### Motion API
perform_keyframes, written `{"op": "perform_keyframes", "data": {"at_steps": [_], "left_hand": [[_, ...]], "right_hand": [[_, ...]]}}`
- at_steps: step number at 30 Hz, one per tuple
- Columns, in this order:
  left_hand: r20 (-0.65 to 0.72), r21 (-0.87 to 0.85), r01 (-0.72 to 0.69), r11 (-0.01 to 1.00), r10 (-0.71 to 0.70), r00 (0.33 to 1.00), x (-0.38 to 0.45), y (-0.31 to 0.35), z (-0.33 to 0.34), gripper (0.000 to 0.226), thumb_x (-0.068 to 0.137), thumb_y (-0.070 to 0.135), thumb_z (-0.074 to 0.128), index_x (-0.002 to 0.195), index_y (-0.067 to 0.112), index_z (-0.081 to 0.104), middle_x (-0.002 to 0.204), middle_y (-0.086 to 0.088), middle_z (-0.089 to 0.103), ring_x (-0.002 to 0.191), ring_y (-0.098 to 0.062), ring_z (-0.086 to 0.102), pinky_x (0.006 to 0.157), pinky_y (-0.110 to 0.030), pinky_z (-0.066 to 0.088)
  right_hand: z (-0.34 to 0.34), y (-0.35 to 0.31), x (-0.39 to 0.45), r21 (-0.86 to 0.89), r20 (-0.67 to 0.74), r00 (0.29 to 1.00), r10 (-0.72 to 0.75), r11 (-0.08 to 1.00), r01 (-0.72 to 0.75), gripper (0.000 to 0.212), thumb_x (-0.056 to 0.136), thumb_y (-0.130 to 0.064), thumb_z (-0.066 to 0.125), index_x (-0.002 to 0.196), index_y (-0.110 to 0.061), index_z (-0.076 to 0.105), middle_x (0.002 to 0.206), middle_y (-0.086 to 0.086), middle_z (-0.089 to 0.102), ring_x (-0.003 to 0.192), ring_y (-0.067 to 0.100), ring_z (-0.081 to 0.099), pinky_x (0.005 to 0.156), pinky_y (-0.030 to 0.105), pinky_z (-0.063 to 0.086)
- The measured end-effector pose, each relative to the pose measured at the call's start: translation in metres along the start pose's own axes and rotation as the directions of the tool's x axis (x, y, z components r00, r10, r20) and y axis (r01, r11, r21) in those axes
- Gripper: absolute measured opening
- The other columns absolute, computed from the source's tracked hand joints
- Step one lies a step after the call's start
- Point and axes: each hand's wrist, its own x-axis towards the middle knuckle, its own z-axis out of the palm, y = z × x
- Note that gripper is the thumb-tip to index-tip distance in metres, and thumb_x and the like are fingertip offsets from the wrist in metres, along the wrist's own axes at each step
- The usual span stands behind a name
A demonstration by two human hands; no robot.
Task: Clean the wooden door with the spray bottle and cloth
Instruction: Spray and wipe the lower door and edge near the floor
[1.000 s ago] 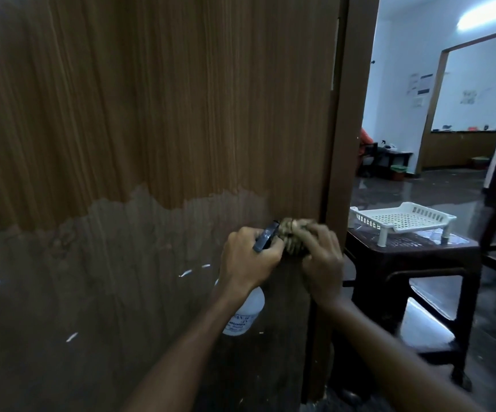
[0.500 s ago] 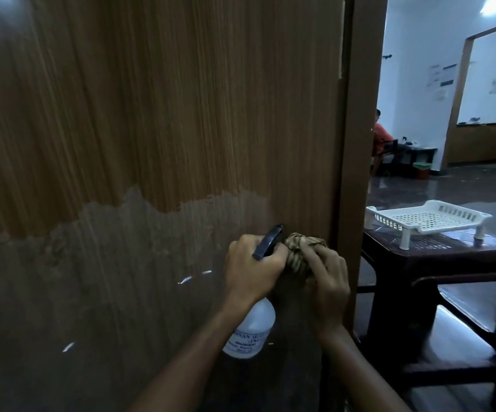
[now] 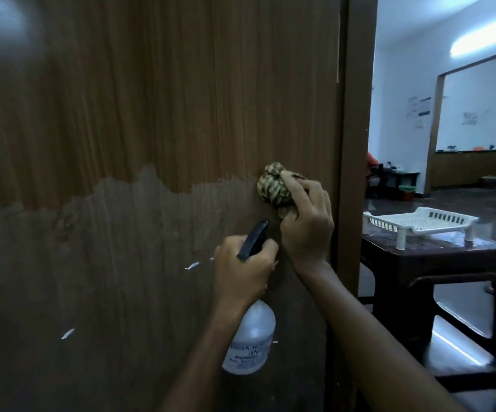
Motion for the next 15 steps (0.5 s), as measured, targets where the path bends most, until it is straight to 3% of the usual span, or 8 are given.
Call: {"op": "perform_keyframes", "data": {"at_steps": [7, 15], "left_hand": [[-0.009, 0.016, 0.004, 1.0, -0.004, 1.0, -0.009, -0.021, -0.036, 0.039, 0.081, 0.034, 0.065, 0.062, 0.001, 0.069, 0.058, -0.012, 0.069, 0.049, -0.032, 0.064, 0.053, -0.05, 0.056], [-0.01, 0.042, -0.024, 0.999, 0.025, 1.0, -0.027, -0.002, -0.058, 0.043, 0.077, 0.041, 0.062, 0.06, 0.002, 0.067, 0.058, -0.015, 0.067, 0.055, -0.04, 0.066, 0.055, -0.055, 0.057]], "right_hand": [[-0.002, -0.049, 0.008, 0.027, 0.046, 0.958, 0.282, 0.959, -0.283, 0.066, 0.076, 0.012, 0.055, 0.125, -0.029, 0.069, 0.105, -0.01, 0.055, 0.099, 0.014, 0.055, 0.079, 0.026, 0.044], [-0.028, -0.057, 0.021, -0.029, 0.216, 0.931, 0.296, 0.955, -0.296, 0.067, 0.071, 0.005, 0.073, 0.126, -0.033, 0.065, 0.111, -0.008, 0.06, 0.098, 0.019, 0.062, 0.08, 0.023, 0.04]]}}
